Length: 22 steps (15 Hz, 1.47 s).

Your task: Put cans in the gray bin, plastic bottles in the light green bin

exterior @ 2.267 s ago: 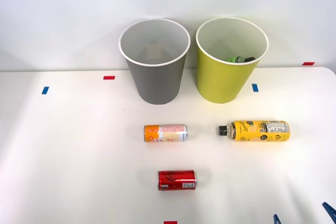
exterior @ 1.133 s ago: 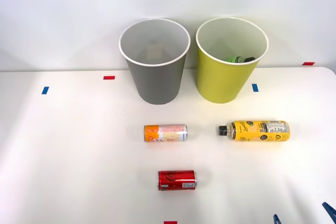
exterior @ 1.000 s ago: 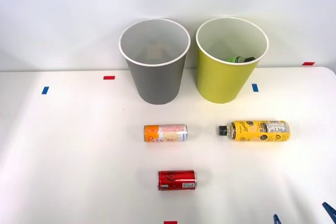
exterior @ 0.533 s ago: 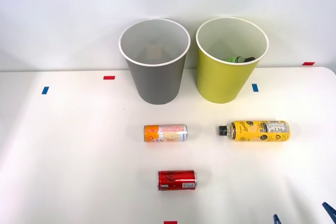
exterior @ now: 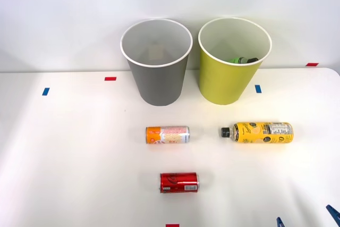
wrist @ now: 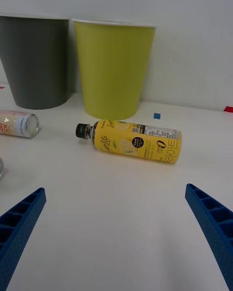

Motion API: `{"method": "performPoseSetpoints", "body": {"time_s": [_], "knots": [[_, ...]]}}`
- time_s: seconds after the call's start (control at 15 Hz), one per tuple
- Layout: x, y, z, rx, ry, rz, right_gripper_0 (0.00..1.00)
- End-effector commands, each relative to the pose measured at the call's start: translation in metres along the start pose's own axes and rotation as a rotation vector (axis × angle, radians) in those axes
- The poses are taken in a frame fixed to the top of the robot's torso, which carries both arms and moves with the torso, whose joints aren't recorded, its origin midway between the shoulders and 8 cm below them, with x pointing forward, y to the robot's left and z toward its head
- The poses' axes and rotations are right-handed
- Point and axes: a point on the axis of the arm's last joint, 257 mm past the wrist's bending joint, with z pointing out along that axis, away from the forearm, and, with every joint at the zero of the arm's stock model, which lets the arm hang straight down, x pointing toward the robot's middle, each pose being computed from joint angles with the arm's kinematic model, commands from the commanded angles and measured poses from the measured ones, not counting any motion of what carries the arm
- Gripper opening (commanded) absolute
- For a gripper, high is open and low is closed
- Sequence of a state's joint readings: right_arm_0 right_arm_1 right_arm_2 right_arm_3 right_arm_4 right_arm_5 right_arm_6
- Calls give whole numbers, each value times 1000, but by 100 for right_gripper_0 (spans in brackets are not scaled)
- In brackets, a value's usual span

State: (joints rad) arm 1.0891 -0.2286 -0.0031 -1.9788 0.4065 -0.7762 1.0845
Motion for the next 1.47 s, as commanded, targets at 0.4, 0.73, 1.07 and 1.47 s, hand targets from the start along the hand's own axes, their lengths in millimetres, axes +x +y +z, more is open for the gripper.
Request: {"method": "performPoseSetpoints", "body": {"time_s": [0.4,0.73,1.07,1.47], "knots": [[0,0,0,0,0,0,100],[0,0,0,0,0,0,100],[0,0,0,0,0,0,100],[5,-3,9,45,-13,37,100]]}}
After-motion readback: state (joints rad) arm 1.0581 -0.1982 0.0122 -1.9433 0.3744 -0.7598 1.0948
